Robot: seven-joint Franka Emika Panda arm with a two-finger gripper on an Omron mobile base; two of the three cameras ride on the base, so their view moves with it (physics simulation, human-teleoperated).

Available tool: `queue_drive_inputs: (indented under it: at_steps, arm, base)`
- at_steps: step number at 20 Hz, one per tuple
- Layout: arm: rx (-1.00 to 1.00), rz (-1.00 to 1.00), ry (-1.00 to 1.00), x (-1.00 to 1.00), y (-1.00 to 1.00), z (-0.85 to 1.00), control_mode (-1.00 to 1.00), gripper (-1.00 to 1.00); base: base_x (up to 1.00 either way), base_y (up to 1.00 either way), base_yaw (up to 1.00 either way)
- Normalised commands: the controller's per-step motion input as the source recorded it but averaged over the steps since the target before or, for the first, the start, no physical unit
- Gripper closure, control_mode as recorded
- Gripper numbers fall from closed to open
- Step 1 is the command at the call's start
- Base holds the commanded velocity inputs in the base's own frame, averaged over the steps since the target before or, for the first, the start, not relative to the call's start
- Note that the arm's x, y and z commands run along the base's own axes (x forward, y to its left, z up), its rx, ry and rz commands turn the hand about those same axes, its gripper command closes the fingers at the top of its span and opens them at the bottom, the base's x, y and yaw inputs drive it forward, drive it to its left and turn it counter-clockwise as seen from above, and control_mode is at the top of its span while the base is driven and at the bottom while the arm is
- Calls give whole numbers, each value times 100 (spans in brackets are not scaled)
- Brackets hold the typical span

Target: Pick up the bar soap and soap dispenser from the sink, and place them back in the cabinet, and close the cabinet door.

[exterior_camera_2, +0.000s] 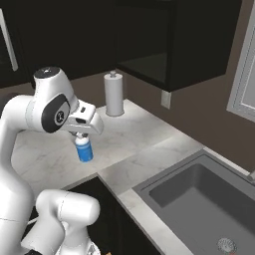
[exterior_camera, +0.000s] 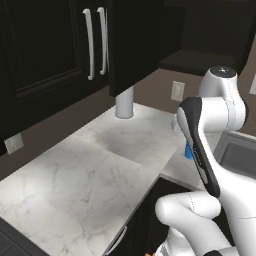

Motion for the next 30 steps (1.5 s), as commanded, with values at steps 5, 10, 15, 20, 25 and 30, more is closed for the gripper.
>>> queue_drive_inputs:
  at_steps: [5,10,15,20,25,30]
  arm:
    - [0,0,0,0,0,0,100,100]
    - [0,0,0,0,0,0,100,100]
    - [0,0,0,0,0,0,-100,100]
    - [0,0,0,4,0,0,-100,100]
    - [0,-8,-1,17,7,2,-100,100]
    - [0,-15,-9,24,27,28,-100,100]
  base:
    - [44,26,0]
    - [1,0,1]
    - [0,0,0]
    - [0,0,0]
    - [0,0,0]
    - [0,0,0]
